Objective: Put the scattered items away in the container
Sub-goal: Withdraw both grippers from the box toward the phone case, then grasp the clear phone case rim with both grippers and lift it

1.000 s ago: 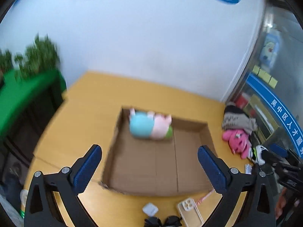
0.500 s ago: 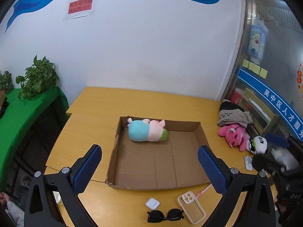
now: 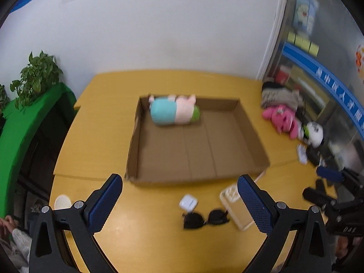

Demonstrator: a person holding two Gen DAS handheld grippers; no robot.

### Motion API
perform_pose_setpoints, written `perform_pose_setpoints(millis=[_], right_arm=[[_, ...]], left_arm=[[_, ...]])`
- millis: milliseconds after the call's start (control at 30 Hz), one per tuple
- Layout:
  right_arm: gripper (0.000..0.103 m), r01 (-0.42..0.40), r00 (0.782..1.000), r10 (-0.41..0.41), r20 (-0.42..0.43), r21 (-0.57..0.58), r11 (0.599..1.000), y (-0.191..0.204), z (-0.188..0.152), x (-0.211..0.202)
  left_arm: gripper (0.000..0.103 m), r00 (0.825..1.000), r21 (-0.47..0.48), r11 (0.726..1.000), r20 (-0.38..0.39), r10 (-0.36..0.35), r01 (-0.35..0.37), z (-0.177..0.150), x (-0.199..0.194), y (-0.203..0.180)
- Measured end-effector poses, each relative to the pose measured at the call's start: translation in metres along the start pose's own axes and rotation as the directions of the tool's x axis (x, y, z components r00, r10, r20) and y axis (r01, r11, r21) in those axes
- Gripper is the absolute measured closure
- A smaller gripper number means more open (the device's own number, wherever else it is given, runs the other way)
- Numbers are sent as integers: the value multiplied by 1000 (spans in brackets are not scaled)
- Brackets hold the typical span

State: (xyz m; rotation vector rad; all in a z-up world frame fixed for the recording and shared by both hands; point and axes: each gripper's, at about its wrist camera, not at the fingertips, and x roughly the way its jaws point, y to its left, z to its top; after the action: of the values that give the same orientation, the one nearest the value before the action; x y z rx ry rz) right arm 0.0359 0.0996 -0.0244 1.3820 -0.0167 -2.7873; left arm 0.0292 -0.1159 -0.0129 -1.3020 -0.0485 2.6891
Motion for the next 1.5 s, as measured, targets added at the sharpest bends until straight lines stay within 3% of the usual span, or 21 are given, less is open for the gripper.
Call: perform_pose_setpoints(millis=[33,67,133,167,200,233,333,367,400,433,467,533,667,800,1067,1167,1267,1333,1400,1467,1500], right_arm=[[38,10,1000,-10,-18,9,1000,1,-6,4],[45,22,999,-22,-40,14,1000,1,-12,8],[90,41,995,-39,-92,16,999,1,-20,16],[98,39,992,-35,-118,29,999,-1,-24,20],[99,39,991,-31,-133,53,998,-5,-28,22],[99,42,990,-30,-141,85,995,-10,-32,23],[94,55,982,-24,-187,160,986,-22,-41,31],[86,58,977,-20,-211,172,983,-25,-45,38],[62,65,971,-22,-237,176,982,-28,-49,44],[35,76,967,-30,-254,176,981,-30,-53,50],[27,84,962,-35,-270,173,981,-34,-58,58],[25,90,952,-38,-305,159,983,-42,-64,73],[25,75,904,16,-428,194,978,-72,-90,122],[26,49,884,66,-463,232,972,-95,-111,154],[26,45,890,59,-452,215,975,-114,-136,191],[26,49,895,58,-443,228,973,-119,-142,196],[31,73,908,-8,-419,139,988,-113,-144,194],[37,93,909,-43,-415,101,991,-109,-145,192],[43,121,908,-77,-412,81,989,-106,-148,189],[52,146,905,-105,-412,69,987,-103,-150,186],[55,153,904,-114,-411,63,986,-102,-151,184]], left_arm=[[6,1000,6,1000,-28,-3,3,-8,6,1],[14,998,10,1000,-61,-12,13,-16,14,3],[38,991,5,999,-132,-33,34,-32,30,6],[61,986,0,999,-162,-49,50,-37,37,8],[78,978,-8,997,-194,-72,72,-42,44,10],[83,973,-15,996,-213,-91,89,-45,49,11],[76,963,-37,993,-245,-114,109,-49,62,10],[54,960,-47,994,-257,-112,104,-49,66,9],[28,958,-55,994,-268,-106,95,-49,70,8],[19,959,-57,995,-267,-95,83,-48,73,6],[13,963,-57,996,-257,-86,74,-47,75,4],[13,964,-56,995,-249,-96,85,-44,83,-2],[13,925,-88,985,-340,-171,150,-41,121,-21],[13,885,-88,980,-421,-200,179,-39,163,-48],[20,801,-141,971,-548,-240,195,-44,249,-89],[23,786,-156,968,-566,-249,195,-51,267,-99],[27,767,-174,965,-586,-262,197,-57,280,-107],[36,753,-183,961,-596,-277,209,-60,287,-113],[51,737,-181,960,-616,-279,213,-62,295,-120],[61,731,-185,962,-625,-274,202,-65,301,-123],[62,737,-189,961,-617,-276,201,-66,301,-123]])
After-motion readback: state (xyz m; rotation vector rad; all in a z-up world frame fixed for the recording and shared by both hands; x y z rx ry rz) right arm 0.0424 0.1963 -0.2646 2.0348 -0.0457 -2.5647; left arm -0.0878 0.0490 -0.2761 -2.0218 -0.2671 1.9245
